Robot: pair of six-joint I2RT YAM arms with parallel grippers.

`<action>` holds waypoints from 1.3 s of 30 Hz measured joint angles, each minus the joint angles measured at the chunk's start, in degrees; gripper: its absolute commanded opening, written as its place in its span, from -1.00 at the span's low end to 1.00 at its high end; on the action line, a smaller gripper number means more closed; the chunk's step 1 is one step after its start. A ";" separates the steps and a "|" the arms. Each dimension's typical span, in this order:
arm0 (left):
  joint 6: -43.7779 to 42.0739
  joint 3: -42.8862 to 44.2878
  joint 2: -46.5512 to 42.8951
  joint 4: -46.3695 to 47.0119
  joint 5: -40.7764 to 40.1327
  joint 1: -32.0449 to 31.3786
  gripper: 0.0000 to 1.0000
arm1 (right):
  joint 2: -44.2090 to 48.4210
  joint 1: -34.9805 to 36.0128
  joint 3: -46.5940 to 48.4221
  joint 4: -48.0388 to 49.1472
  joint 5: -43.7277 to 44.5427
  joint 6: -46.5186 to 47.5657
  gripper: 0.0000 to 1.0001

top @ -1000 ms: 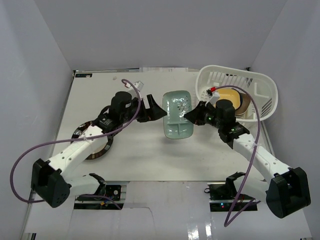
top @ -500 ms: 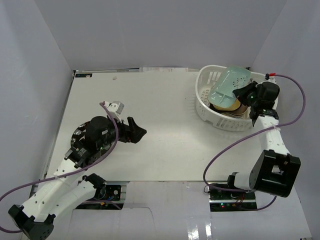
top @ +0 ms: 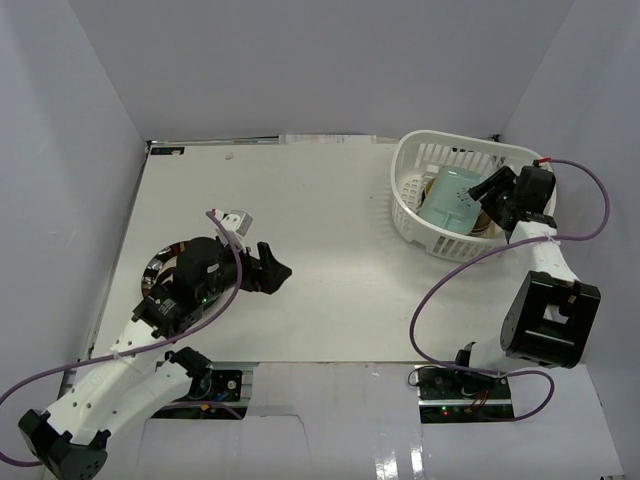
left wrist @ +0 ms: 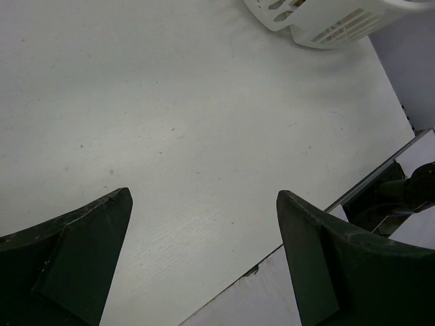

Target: Place the plates into the plastic bin on the countertop

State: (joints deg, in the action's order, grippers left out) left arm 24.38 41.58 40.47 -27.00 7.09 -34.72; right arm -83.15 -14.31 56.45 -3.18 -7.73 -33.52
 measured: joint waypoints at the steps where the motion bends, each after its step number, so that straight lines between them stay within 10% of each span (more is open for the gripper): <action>1: -0.02 0.00 -0.31 0.00 0.00 -0.02 0.96 | 0.26 -0.07 0.17 0.09 0.72 0.24 0.55; 11: 0.07 0.00 -1.20 0.02 -1.01 -0.02 0.96 | 12.28 5.88 0.46 0.37 4.61 2.78 0.61; 18: 0.55 3.28 -1.33 -1.16 -6.91 -0.02 0.96 | 13.94 44.54 -3.39 8.72 6.99 3.89 0.59; 26: 0.55 15.74 -6.91 -0.17 -16.94 0.00 0.96 | -16.72 72.08 7.67 18.05 9.81 0.15 0.58; 39: 2.80 13.60 -12.76 -1.90 -21.03 -0.02 0.96 | -51.06 76.26 28.41 35.04 1.75 -21.81 0.09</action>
State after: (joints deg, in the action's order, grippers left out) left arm 27.18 55.18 27.70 -28.91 -13.93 -34.74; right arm -134.21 61.95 84.86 31.86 -5.98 -55.33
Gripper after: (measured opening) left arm 0.979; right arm 0.596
